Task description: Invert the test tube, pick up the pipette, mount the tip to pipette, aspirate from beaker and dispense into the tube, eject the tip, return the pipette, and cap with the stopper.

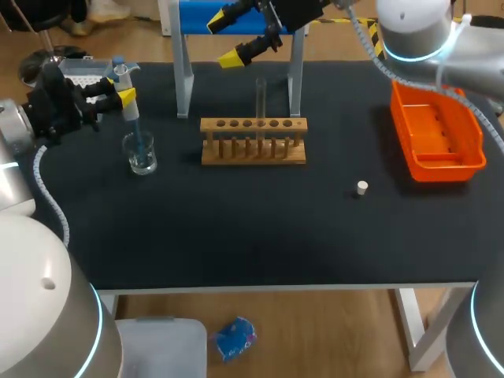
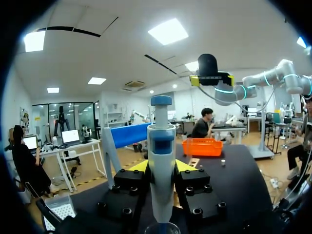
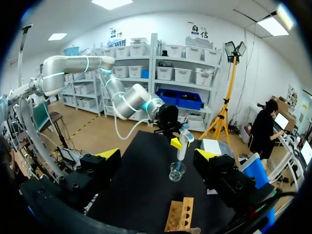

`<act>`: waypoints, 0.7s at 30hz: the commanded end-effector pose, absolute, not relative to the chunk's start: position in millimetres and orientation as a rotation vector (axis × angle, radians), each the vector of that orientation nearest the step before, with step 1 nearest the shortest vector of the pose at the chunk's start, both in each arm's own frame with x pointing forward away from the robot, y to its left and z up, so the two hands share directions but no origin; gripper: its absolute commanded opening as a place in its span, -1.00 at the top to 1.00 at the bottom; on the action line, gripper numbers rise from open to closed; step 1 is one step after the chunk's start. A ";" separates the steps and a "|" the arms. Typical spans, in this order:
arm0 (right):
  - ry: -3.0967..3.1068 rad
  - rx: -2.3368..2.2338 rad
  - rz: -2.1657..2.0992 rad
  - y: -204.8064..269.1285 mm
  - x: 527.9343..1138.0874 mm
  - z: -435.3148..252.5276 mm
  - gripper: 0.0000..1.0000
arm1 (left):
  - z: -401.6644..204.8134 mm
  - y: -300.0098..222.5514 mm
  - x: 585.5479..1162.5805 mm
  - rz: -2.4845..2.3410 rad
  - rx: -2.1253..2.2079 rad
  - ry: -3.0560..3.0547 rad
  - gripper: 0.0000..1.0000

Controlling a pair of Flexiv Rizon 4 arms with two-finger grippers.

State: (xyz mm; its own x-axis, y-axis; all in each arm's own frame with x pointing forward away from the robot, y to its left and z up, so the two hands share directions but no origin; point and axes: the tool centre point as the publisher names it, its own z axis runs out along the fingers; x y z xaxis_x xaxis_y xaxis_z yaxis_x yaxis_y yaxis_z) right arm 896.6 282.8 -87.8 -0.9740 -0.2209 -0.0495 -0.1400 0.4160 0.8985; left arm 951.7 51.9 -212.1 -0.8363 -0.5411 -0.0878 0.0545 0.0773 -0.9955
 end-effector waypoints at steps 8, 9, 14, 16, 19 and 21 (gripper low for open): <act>-2.648 0.261 -1.575 253.6 900.0 -91.9 -1.00 | -207.2 52.2 952.0 -1.801 -0.478 1.924 1.00; -2.652 0.253 -1.572 250.0 900.8 -92.9 -1.00 | -205.2 52.7 952.1 -1.781 -0.466 1.928 1.00; -2.703 0.185 -1.538 228.9 905.3 -101.0 -1.00 | -200.2 55.4 951.3 -1.742 -0.456 1.938 1.00; -2.725 0.147 -1.522 218.2 907.6 -105.6 -1.00 | -199.3 56.2 950.7 -1.733 -0.455 1.937 1.00; -2.766 0.104 -1.500 204.0 910.1 -110.7 -1.00 | -197.9 57.2 949.6 -1.731 -0.456 1.930 1.00; -2.787 0.075 -1.489 194.6 912.1 -114.9 -1.00 | -197.6 57.4 949.5 -1.728 -0.455 1.928 1.00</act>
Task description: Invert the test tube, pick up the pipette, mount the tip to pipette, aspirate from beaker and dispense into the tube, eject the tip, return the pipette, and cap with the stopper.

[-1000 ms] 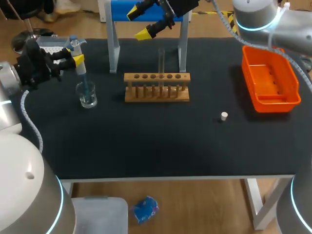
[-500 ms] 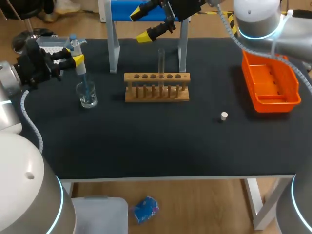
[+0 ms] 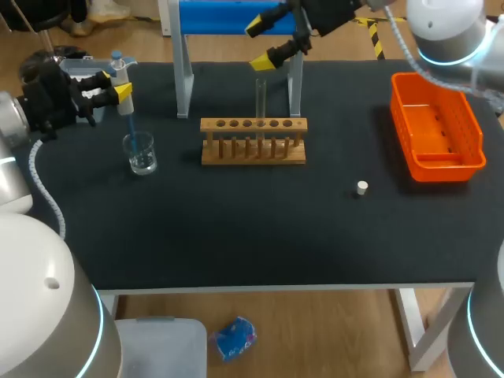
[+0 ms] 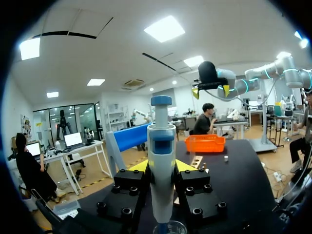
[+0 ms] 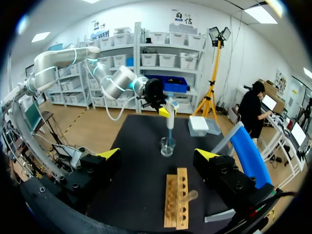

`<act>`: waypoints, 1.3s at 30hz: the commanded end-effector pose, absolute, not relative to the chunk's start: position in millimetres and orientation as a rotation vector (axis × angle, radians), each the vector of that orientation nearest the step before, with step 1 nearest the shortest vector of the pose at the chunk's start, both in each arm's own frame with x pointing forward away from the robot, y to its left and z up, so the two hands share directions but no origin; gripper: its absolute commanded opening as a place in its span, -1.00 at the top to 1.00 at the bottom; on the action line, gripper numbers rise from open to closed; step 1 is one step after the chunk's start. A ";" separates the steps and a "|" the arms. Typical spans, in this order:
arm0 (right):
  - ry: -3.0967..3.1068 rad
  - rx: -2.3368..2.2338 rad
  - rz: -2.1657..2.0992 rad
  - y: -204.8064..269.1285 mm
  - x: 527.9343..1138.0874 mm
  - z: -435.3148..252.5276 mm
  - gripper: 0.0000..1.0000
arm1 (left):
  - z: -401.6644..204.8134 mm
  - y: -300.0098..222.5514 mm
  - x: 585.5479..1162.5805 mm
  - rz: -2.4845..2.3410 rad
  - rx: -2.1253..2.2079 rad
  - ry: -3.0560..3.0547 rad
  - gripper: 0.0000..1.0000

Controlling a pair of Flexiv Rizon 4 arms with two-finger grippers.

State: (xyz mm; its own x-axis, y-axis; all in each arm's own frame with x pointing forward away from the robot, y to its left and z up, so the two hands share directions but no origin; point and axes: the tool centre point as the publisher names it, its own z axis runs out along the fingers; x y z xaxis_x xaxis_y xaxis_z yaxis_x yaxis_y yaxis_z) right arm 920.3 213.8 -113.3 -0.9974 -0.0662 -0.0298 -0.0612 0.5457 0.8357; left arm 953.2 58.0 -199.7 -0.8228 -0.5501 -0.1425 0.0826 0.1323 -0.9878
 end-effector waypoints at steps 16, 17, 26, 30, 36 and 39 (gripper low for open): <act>-2.870 -0.025 -1.417 155.7 923.6 -168.0 -1.00 | -177.1 54.3 945.6 -1.712 -0.402 1.895 1.00; -2.869 -0.028 -1.419 153.6 925.5 -172.8 -1.00 | -175.2 54.1 945.0 -1.711 -0.399 1.895 1.00; -2.870 -0.025 -1.449 143.5 933.5 -205.5 -1.00 | -173.0 53.0 943.4 -1.707 -0.393 1.888 1.00; -2.865 -0.022 -1.459 141.6 936.6 -212.8 -1.00 | -173.2 52.2 943.8 -1.711 -0.396 1.888 1.00; -2.856 0.004 -1.460 142.5 943.5 -226.4 -1.00 | -169.4 50.6 943.4 -1.718 -0.395 1.887 1.00; -2.844 0.011 -1.463 144.6 948.1 -234.4 -1.00 | -167.6 50.5 942.9 -1.716 -0.392 1.886 1.00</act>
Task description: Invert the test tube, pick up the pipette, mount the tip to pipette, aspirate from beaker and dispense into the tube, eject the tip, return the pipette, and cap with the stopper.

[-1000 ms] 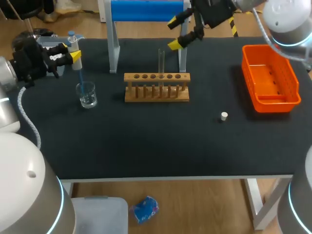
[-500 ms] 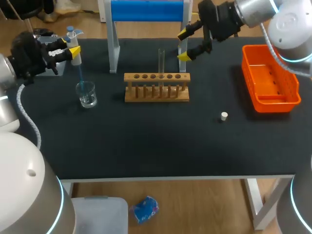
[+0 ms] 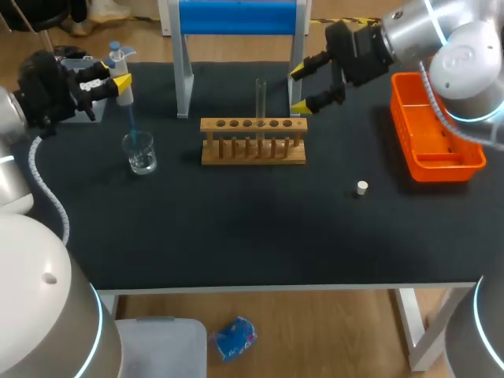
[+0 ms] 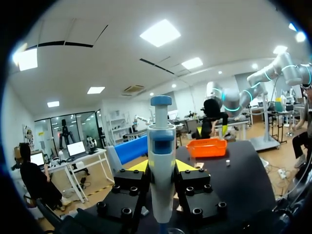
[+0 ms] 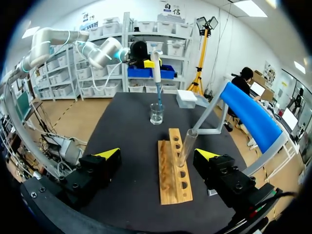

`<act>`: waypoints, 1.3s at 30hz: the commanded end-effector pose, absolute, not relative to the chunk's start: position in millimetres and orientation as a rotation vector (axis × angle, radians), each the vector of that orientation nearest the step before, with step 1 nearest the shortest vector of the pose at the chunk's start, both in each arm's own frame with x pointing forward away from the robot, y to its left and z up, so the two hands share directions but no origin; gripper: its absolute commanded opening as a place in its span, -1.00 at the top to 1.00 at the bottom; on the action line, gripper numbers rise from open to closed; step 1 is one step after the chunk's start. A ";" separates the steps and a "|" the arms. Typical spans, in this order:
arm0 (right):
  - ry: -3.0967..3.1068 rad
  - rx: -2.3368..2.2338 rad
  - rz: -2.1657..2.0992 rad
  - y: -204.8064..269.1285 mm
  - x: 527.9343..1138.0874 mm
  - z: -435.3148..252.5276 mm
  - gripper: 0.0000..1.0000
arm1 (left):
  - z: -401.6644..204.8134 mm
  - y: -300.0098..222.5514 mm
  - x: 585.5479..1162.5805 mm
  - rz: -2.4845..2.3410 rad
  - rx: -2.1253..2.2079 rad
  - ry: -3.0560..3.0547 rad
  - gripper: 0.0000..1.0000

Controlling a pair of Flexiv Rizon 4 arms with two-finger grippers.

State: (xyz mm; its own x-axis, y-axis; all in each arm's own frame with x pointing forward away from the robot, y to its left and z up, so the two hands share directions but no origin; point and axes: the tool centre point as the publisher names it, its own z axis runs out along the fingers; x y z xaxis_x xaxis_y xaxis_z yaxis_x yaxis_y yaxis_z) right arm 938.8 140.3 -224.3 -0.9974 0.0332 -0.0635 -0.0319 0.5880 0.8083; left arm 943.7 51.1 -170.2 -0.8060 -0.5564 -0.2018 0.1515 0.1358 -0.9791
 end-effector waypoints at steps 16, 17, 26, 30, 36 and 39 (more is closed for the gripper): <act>2.815 -0.014 1.376 157.4 973.0 -259.4 -1.00 | -169.1 49.9 943.2 -1.708 -0.395 1.888 1.00; 2.817 -0.014 1.374 157.9 974.3 -260.4 -1.00 | -169.1 49.9 943.2 -1.709 -0.397 1.888 1.00; 2.821 -0.008 1.361 158.2 975.1 -261.3 -1.00 | -171.5 51.3 945.2 -1.702 -0.403 1.892 1.00; 2.821 -0.008 1.361 158.2 975.1 -261.3 -1.00 | -170.8 52.6 944.8 -1.702 -0.406 1.891 1.00; 2.821 -0.008 1.361 158.2 975.1 -261.3 -1.00 | -162.0 51.5 943.8 -1.709 -0.407 1.903 1.00; 2.821 -0.008 1.361 158.2 975.1 -261.3 -1.00 | -154.6 50.8 942.8 -1.701 -0.420 1.910 1.00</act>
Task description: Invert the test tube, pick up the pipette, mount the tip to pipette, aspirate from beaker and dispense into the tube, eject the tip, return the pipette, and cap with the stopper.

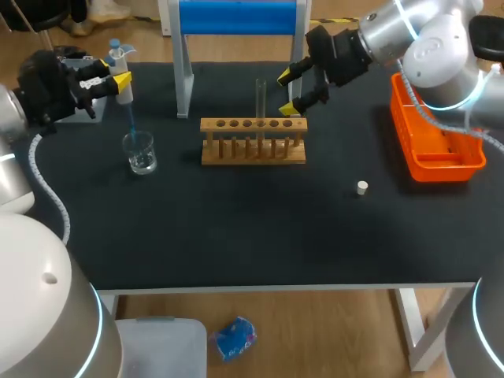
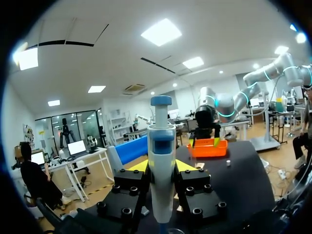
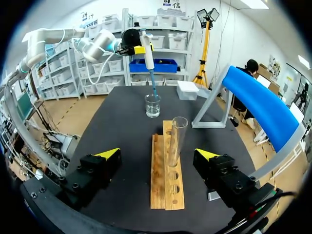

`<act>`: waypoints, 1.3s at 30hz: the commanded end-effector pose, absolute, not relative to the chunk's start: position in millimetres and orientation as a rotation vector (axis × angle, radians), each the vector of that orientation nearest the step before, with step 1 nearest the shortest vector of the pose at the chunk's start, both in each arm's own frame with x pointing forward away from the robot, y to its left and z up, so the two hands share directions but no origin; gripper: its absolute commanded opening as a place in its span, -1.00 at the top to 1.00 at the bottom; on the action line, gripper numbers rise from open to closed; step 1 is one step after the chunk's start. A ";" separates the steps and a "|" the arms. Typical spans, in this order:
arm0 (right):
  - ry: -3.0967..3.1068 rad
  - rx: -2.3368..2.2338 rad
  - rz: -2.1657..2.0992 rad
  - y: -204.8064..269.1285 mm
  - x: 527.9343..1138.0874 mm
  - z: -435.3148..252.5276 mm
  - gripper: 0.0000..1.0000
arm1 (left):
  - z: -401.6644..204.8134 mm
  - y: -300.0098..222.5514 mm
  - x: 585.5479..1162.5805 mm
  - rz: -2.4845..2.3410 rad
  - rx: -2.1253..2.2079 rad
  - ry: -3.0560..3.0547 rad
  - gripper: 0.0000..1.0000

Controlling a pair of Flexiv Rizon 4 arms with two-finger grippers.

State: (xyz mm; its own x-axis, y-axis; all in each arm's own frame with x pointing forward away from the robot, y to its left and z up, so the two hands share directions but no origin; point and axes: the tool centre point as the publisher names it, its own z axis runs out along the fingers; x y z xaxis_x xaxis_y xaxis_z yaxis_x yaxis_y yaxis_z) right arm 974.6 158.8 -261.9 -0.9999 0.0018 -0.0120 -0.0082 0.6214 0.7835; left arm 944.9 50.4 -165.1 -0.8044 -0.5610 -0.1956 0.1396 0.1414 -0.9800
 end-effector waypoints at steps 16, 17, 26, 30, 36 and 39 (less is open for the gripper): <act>2.821 -0.008 1.361 158.2 975.1 -261.3 -1.00 | -67.6 29.1 928.4 -1.673 -0.421 1.957 1.00; 2.821 -0.008 1.361 158.2 975.1 -261.3 -1.00 | -60.4 27.3 927.3 -1.670 -0.402 1.971 1.00; 2.821 -0.008 1.361 158.2 975.1 -261.3 -1.00 | 4.2 -6.5 916.8 -1.663 -0.231 2.053 1.00; 2.821 -0.008 1.361 158.2 975.1 -261.3 -1.00 | 26.8 -30.0 914.8 -1.724 -0.123 2.071 1.00; 2.821 -0.008 1.361 158.2 975.1 -261.3 -1.00 | 37.0 -71.6 915.2 -1.786 0.033 2.113 1.00; 2.821 -0.008 1.361 158.2 975.1 -261.3 -1.00 | 37.3 -91.8 920.3 -1.838 0.084 2.122 1.00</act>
